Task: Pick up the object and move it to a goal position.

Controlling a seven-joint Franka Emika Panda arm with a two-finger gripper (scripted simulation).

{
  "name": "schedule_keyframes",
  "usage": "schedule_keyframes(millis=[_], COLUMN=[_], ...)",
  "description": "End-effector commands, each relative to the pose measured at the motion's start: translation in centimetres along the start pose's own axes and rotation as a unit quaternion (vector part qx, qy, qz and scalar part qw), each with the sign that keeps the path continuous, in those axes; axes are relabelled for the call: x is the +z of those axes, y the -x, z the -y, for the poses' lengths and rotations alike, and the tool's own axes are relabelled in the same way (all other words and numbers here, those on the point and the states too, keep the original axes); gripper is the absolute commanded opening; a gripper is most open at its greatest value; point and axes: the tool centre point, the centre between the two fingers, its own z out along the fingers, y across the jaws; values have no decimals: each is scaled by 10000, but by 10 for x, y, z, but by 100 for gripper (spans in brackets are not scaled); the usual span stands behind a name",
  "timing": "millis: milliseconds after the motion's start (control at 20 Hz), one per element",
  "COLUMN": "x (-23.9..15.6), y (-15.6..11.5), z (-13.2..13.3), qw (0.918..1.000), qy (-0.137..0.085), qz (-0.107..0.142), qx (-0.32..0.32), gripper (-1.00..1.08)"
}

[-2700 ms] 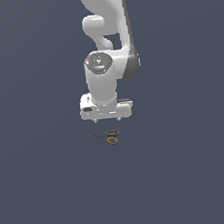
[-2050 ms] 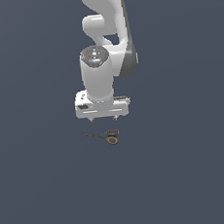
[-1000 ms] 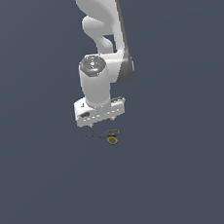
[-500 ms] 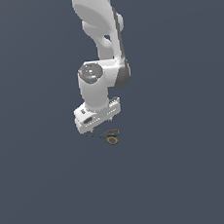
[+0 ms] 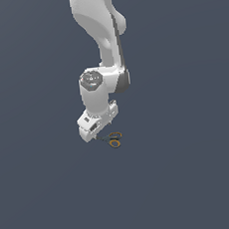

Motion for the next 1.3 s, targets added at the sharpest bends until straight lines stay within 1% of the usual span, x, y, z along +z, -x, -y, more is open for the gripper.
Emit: schedule_keyframes(millis=[0, 350, 650, 950, 1250], x=[6, 21, 29, 34, 35], y=[2, 6, 8, 9, 10], z=[0, 0, 1, 1, 1], qw=[9994, 9928, 9854, 9803, 9797], qy=[0, 2, 7, 12, 11], qz=[-22, -86, -130, -156, -158], qx=[-333, -1192, -1698, -1969, -1999], gripper=[100, 100, 100, 100, 100])
